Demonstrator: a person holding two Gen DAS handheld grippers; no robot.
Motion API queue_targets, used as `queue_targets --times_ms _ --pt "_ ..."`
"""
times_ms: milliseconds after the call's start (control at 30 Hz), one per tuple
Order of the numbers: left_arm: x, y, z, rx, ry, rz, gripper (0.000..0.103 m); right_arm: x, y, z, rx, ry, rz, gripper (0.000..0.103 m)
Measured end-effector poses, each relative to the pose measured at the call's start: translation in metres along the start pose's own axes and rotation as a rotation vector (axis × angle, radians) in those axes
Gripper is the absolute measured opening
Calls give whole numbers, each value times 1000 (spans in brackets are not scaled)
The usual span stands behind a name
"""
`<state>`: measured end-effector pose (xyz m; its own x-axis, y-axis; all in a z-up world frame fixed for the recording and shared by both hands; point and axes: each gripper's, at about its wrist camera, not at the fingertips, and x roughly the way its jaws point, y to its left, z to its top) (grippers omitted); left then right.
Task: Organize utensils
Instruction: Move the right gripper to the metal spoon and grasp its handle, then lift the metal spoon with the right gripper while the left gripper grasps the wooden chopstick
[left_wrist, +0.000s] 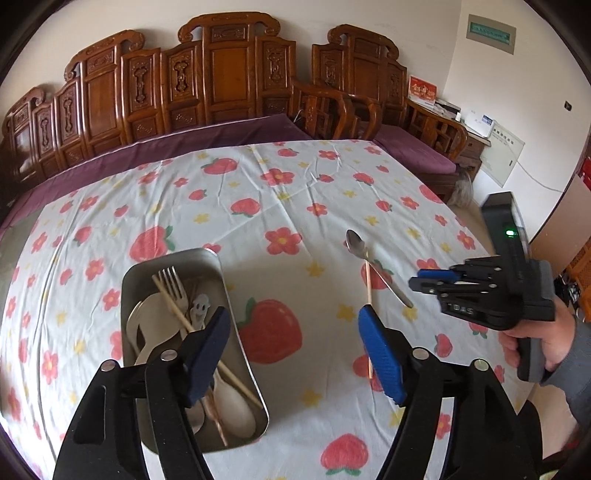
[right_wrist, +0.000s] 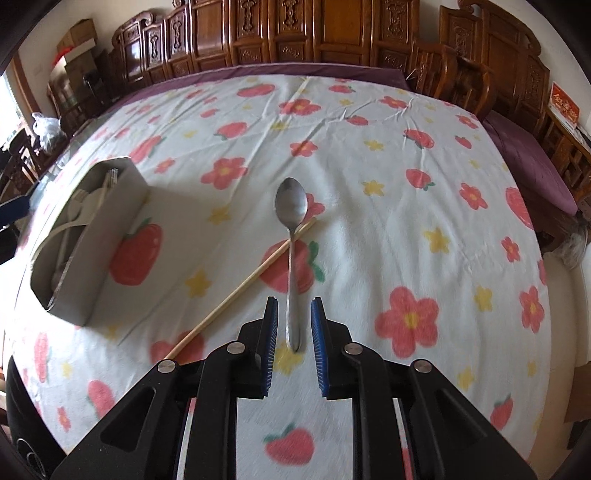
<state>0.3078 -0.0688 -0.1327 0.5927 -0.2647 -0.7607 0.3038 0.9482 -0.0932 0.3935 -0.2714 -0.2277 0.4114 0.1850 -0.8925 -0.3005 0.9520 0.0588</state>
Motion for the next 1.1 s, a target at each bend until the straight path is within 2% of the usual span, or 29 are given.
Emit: queue_targets --times_ms 467,700,800,900,1100 --pt "23 -9 5 30 23 -5 74 47 -3 29 -13 55 32 20" --pt "26 -11 3 33 31 -10 74 57 4 38 -53 78 7 20" --pt "27 -13 1 36 36 -12 74 59 7 40 -52 97 -22 17" --pt "28 -15 -1 40 43 -13 74 59 7 40 -47 104 -36 5" --pt "30 -24 -3 54 59 -16 74 48 3 31 -17 86 -28 4"
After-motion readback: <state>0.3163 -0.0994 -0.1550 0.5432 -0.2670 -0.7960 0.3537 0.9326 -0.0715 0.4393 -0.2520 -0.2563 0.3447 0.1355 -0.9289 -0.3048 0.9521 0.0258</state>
